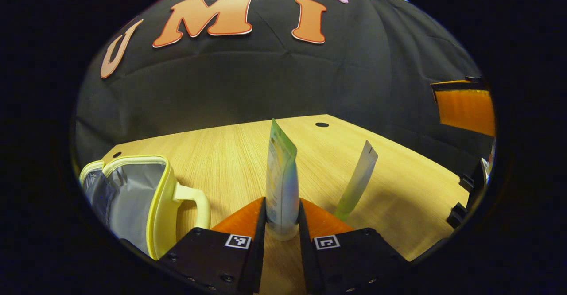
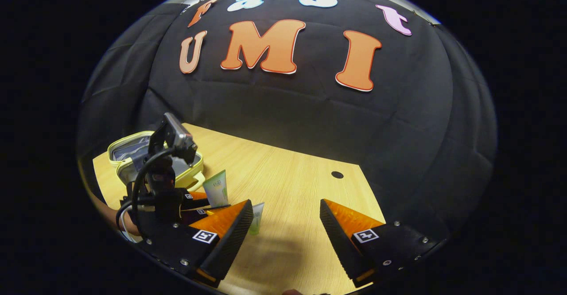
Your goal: First open the suitcase, pack the skin care products into it, and then close the suitcase.
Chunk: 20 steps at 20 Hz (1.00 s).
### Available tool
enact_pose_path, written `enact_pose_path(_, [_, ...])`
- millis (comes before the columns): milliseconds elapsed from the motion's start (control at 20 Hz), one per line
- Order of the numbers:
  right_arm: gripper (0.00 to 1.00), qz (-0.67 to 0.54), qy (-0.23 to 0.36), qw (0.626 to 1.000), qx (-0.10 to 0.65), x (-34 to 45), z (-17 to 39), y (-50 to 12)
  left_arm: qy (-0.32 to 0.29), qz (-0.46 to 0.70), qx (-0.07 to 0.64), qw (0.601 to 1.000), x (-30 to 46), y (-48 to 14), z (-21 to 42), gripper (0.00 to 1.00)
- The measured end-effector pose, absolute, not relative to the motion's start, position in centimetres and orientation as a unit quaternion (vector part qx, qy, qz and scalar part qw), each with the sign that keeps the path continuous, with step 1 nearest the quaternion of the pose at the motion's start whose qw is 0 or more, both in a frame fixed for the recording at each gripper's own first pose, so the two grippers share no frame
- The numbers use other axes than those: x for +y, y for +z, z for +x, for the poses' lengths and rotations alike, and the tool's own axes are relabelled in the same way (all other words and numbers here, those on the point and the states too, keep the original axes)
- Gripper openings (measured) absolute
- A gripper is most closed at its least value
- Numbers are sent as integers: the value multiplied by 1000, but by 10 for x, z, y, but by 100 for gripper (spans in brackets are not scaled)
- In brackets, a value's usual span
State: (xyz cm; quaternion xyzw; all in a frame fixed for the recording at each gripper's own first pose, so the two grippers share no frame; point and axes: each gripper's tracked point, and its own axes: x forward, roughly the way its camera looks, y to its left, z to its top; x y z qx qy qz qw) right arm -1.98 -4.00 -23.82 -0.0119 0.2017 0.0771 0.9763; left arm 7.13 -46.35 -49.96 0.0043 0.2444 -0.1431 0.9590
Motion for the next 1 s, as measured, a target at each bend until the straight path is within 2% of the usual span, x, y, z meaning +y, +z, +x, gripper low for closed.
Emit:
enact_pose_path(300, [96,-4,107,963,249,-37,-24,-266,-110,-8,237,965,-439,-441,72,37])
enact_pose_path(550, [96,-3,151,945,291,-8,-12,-312,-67,-2,219,973,-400,-388,69,37])
enact_pose_path(850, [91,-2,194,926,324,23,-2,-351,-8,20,213,977,-349,-354,47,37])
enact_pose_path(950, [84,5,209,917,339,34,1,-363,14,31,214,976,-331,-345,36,37])
enact_pose_path(1000, [70,6,208,916,343,36,5,-369,26,35,215,976,-320,-343,31,37])
